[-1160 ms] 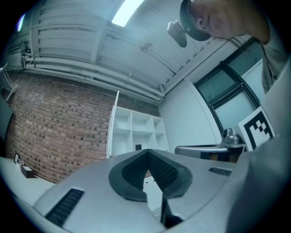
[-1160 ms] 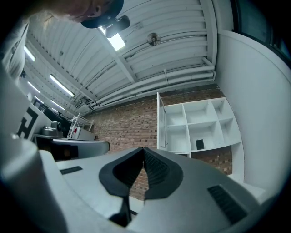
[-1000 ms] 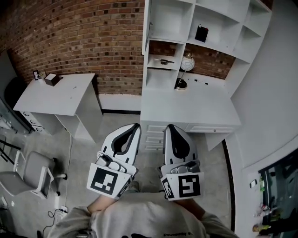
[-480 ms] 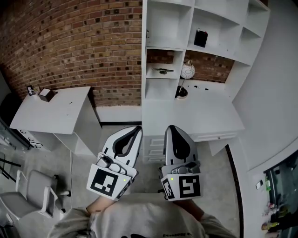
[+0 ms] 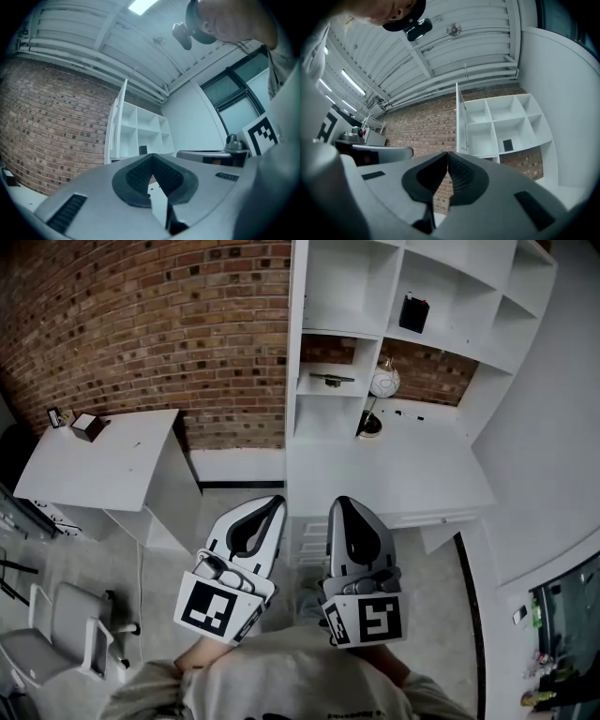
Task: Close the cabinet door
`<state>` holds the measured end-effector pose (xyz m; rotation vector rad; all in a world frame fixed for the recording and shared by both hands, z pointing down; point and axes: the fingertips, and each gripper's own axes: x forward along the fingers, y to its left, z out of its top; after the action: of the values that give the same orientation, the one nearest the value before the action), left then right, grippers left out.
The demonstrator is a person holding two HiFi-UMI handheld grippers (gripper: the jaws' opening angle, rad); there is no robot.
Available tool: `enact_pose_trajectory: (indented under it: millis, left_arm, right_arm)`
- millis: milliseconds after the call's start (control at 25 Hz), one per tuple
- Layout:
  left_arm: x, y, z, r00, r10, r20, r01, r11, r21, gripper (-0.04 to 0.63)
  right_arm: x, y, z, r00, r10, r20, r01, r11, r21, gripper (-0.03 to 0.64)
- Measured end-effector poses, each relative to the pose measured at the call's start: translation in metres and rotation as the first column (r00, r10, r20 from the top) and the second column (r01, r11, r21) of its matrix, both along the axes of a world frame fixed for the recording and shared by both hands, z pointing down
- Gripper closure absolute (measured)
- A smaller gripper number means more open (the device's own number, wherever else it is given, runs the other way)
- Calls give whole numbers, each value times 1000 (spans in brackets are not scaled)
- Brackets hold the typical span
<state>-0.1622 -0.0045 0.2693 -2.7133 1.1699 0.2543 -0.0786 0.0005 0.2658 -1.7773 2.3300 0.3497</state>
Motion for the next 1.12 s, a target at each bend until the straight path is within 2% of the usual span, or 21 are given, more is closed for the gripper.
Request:
enact_pose_trajectory:
  millis: [360, 640, 1120]
  left_arm:
    - [12, -63, 1, 999, -32, -11, 32, 999, 6, 588]
    - [26, -134, -5, 998, -56, -31, 56, 998, 9, 588]
    - [43, -235, -22, 986, -149, -79, 153, 987, 43, 588]
  right_arm:
    - [10, -67, 3, 999, -43, -1, 43, 999, 4, 597]
    - [22, -139, -5, 997, -79, -16, 79, 997, 13, 597]
    - [30, -243, -22, 975, -211, -74, 215, 975, 48, 597]
